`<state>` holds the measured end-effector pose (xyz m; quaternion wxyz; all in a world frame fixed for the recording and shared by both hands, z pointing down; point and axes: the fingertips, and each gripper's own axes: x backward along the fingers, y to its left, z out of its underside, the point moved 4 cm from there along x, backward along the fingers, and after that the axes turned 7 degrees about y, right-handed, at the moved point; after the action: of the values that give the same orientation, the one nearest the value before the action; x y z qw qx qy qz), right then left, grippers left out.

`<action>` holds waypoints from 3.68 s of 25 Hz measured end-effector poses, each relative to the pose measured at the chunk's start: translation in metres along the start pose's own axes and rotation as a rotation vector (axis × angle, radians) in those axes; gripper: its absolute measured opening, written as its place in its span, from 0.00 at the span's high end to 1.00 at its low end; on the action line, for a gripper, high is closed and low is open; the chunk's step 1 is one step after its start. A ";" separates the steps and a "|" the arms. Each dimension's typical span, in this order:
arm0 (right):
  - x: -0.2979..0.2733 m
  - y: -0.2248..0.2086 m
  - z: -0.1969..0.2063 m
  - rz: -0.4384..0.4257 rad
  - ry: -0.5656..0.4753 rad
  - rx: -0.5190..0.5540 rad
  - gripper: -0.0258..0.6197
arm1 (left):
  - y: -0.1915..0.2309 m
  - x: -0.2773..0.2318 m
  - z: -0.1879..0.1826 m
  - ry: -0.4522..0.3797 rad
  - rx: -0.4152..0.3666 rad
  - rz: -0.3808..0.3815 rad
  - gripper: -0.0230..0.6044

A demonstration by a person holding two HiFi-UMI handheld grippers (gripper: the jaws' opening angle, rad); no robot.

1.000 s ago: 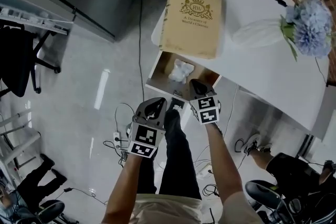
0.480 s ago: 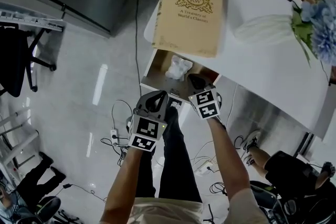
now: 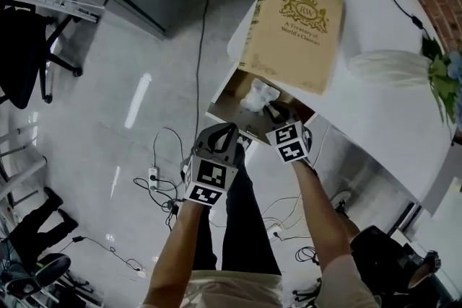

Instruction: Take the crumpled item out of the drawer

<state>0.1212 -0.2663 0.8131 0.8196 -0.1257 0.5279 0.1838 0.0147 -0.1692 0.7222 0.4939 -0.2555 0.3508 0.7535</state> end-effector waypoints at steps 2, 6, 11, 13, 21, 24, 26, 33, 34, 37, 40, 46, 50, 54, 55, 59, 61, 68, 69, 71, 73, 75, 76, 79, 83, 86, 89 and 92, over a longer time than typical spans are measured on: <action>-0.006 0.002 -0.002 -0.009 0.030 0.047 0.81 | 0.002 0.000 0.000 -0.009 0.016 -0.006 0.94; -0.019 0.005 -0.005 -0.025 0.068 0.112 0.77 | 0.003 0.001 0.001 -0.010 0.027 -0.019 0.94; -0.032 0.008 -0.001 -0.038 0.112 0.166 0.69 | 0.011 0.005 0.008 0.007 0.057 -0.057 0.94; -0.037 0.008 0.002 -0.040 0.127 0.183 0.67 | 0.014 0.006 0.011 0.006 0.070 -0.064 0.94; -0.052 0.018 0.002 -0.047 0.168 0.270 0.63 | 0.024 0.006 0.026 -0.018 0.177 -0.088 0.94; -0.056 0.020 0.003 -0.038 0.166 0.308 0.63 | 0.027 0.004 0.033 -0.022 0.210 -0.101 0.94; -0.057 0.018 0.000 -0.026 0.170 0.326 0.63 | 0.030 0.003 0.036 -0.029 0.231 -0.110 0.94; -0.061 0.011 -0.008 -0.020 0.176 0.330 0.64 | 0.024 0.004 0.042 -0.050 0.267 -0.103 0.94; -0.063 0.010 -0.008 -0.017 0.179 0.331 0.64 | 0.023 0.003 0.043 -0.050 0.267 -0.101 0.94; -0.068 0.007 -0.007 -0.016 0.190 0.336 0.66 | 0.023 -0.001 0.043 -0.049 0.270 -0.093 0.94; -0.071 0.006 -0.006 -0.016 0.206 0.355 0.68 | 0.024 -0.003 0.040 -0.049 0.251 -0.089 0.94; -0.082 0.011 -0.002 -0.012 0.262 0.414 0.72 | 0.033 -0.001 0.045 -0.048 0.268 -0.103 0.94; -0.087 0.012 0.000 -0.015 0.290 0.437 0.74 | 0.039 0.002 0.047 -0.051 0.285 -0.114 0.94; -0.091 0.014 0.003 -0.024 0.330 0.468 0.78 | 0.046 0.006 0.046 -0.062 0.297 -0.125 0.94; -0.091 0.014 0.003 -0.027 0.338 0.469 0.79 | 0.047 0.006 0.046 -0.066 0.299 -0.127 0.94; -0.090 0.016 -0.001 -0.020 0.338 0.432 0.83 | 0.050 0.010 0.049 -0.066 0.300 -0.130 0.94; -0.088 0.017 -0.001 -0.011 0.338 0.406 0.84 | 0.051 0.014 0.051 -0.062 0.294 -0.126 0.94; -0.071 0.019 0.004 0.022 0.331 0.327 0.89 | 0.051 0.021 0.054 -0.049 0.251 -0.087 0.94; -0.068 0.019 0.003 0.030 0.327 0.320 0.90 | 0.051 0.022 0.053 -0.048 0.240 -0.079 0.94; -0.059 0.019 0.002 0.045 0.317 0.296 0.91 | 0.050 0.023 0.050 -0.042 0.213 -0.058 0.94; -0.049 0.020 0.001 0.059 0.305 0.263 0.91 | 0.047 0.025 0.049 -0.035 0.187 -0.036 0.94; -0.037 0.018 0.000 0.073 0.291 0.233 0.91 | 0.043 0.025 0.044 -0.029 0.165 -0.020 0.94; -0.031 0.017 -0.001 0.081 0.283 0.217 0.91 | 0.040 0.025 0.041 -0.028 0.153 -0.012 0.94; -0.011 0.013 -0.004 0.110 0.257 0.156 0.91 | 0.031 0.025 0.031 -0.022 0.108 0.019 0.94; 0.015 0.014 -0.010 0.154 0.208 0.079 0.91 | 0.012 0.029 0.023 0.000 0.031 0.077 0.94; 0.034 0.016 -0.012 0.172 0.162 0.022 0.91 | -0.003 0.031 0.022 0.021 -0.009 0.108 0.94; 0.054 0.021 -0.012 0.185 0.121 -0.032 0.91 | -0.017 0.037 0.021 0.040 -0.058 0.140 0.94; 0.078 0.026 -0.010 0.209 0.085 -0.104 0.91 | -0.031 0.047 0.020 0.058 -0.120 0.174 0.94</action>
<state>0.1310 -0.2332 0.7380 0.7652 -0.1201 0.5622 0.2899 0.0245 -0.1188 0.6920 0.4003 -0.2746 0.3400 0.8054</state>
